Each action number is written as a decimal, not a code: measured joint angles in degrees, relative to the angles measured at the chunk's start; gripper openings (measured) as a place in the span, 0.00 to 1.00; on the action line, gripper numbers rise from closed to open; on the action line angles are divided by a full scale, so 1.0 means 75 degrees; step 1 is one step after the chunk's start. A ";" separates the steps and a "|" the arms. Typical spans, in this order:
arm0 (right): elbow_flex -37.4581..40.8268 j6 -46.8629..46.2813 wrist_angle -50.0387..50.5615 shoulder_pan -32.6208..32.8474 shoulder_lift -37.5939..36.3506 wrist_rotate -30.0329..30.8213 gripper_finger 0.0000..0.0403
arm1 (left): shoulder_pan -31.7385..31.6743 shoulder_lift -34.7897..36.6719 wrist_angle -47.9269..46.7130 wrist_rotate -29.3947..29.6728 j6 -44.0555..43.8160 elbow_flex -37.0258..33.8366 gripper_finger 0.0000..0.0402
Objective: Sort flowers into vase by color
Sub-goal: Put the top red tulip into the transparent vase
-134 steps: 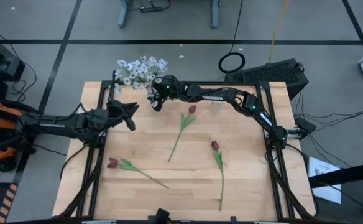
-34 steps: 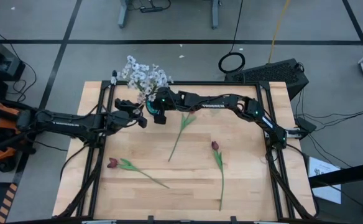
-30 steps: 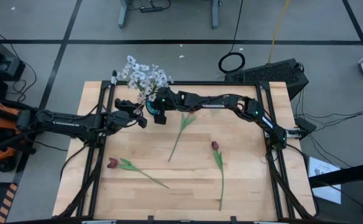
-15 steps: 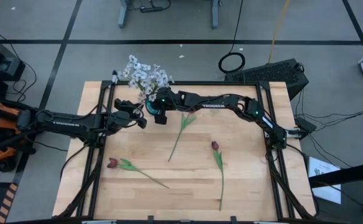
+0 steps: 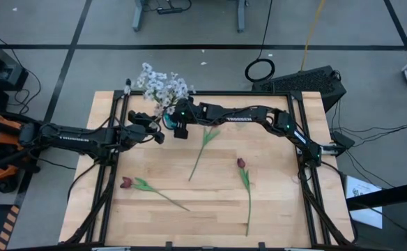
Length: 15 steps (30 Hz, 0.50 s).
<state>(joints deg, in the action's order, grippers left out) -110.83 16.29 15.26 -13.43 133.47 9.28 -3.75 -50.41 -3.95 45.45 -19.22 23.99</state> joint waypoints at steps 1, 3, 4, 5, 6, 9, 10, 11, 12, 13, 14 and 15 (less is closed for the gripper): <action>0.0000 0.0000 0.0044 0.0005 0.0000 0.0007 0.97 | 0.0002 0.0000 0.0000 0.0000 0.0001 0.0000 0.19; 0.0000 0.0006 0.0193 0.0009 0.0000 0.0132 0.97 | 0.0003 0.0000 -0.0003 0.0000 0.0000 0.0000 0.19; 0.0000 0.0003 0.0264 0.0007 0.0000 0.0188 0.97 | 0.0001 0.0000 -0.0003 0.0000 0.0000 0.0000 0.19; 0.0000 -0.0017 0.0373 0.0006 0.0000 0.0201 0.97 | 0.0001 0.0000 -0.0004 0.0000 0.0000 0.0000 0.19; 0.0000 -0.0056 0.0506 0.0006 0.0000 0.0197 0.97 | 0.0002 0.0000 -0.0005 -0.0003 0.0000 0.0000 0.19; 0.0000 -0.0227 0.0867 0.0006 0.0000 0.0169 0.97 | 0.0003 0.0000 -0.0006 -0.0006 0.0000 0.0000 0.19; 0.0000 -0.0266 0.0948 0.0006 0.0000 0.0167 0.97 | 0.0003 0.0000 -0.0006 -0.0006 0.0000 0.0000 0.19; 0.0000 -0.0292 0.0999 0.0006 0.0000 0.0169 0.97 | 0.0001 0.0000 -0.0006 -0.0006 0.0002 0.0000 0.19; 0.0000 -0.0327 0.1051 0.0006 0.0000 0.0169 0.97 | 0.0001 0.0000 -0.0006 -0.0006 0.0003 0.0000 0.19; 0.0000 -0.0386 0.1104 0.0006 0.0000 0.0168 0.97 | 0.0003 0.0000 -0.0006 -0.0009 0.0001 0.0000 0.19; 0.0000 -0.0450 0.1156 0.0006 0.0000 0.0166 0.97 | 0.0000 0.0000 -0.0006 -0.0009 0.0000 0.0000 0.19; 0.0000 -0.0500 0.1218 0.0006 -0.0001 0.0166 0.97 | 0.0003 0.0000 -0.0009 -0.0012 0.0000 0.0000 0.19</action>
<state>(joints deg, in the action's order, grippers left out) -110.83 12.54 24.40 -13.39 133.46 10.52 -3.73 -50.41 -4.01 45.36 -19.22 23.99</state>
